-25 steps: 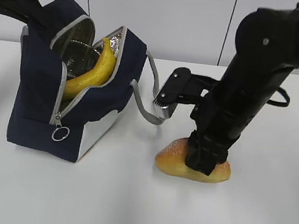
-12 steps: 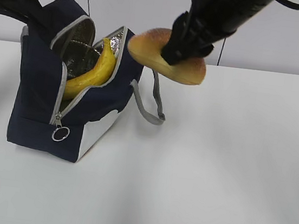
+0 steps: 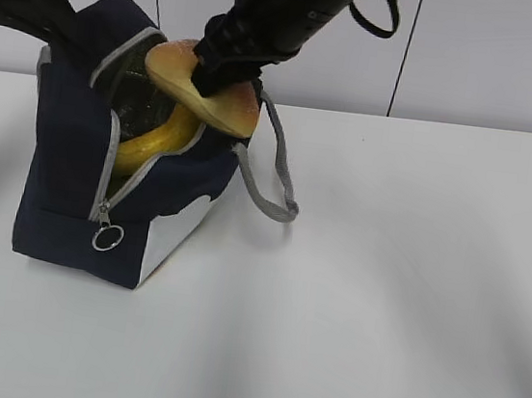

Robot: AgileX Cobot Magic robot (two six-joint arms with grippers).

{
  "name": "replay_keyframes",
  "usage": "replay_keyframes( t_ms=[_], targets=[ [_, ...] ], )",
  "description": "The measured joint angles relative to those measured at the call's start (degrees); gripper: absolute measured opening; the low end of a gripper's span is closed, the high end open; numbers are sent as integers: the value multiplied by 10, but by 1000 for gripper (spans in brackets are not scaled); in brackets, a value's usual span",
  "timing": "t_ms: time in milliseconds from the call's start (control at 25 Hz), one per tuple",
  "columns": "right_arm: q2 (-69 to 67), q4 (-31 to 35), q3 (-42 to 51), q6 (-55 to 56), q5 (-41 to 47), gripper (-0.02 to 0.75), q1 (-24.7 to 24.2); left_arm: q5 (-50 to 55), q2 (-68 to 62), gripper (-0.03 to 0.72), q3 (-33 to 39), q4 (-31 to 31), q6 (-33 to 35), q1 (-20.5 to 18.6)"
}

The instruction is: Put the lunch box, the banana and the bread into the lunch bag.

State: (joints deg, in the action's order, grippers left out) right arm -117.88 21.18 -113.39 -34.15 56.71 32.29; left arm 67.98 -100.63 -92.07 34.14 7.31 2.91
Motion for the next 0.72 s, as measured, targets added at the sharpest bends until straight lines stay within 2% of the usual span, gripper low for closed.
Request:
replay_keyframes(
  t_ms=[280, 360, 560, 720],
  targets=[
    [-116, -24, -138, 22, 21, 334, 42, 0, 0, -15, 0, 1, 0, 0],
    [-132, -24, -159, 26, 23, 374, 47, 0, 0, -15, 0, 1, 0, 0],
    [-133, -45, -174, 52, 37, 563, 49, 0, 0, -15, 0, 1, 0, 0],
    [-108, -59, -175, 69, 54, 590, 41, 1, 0, -15, 0, 1, 0, 0]
  ],
)
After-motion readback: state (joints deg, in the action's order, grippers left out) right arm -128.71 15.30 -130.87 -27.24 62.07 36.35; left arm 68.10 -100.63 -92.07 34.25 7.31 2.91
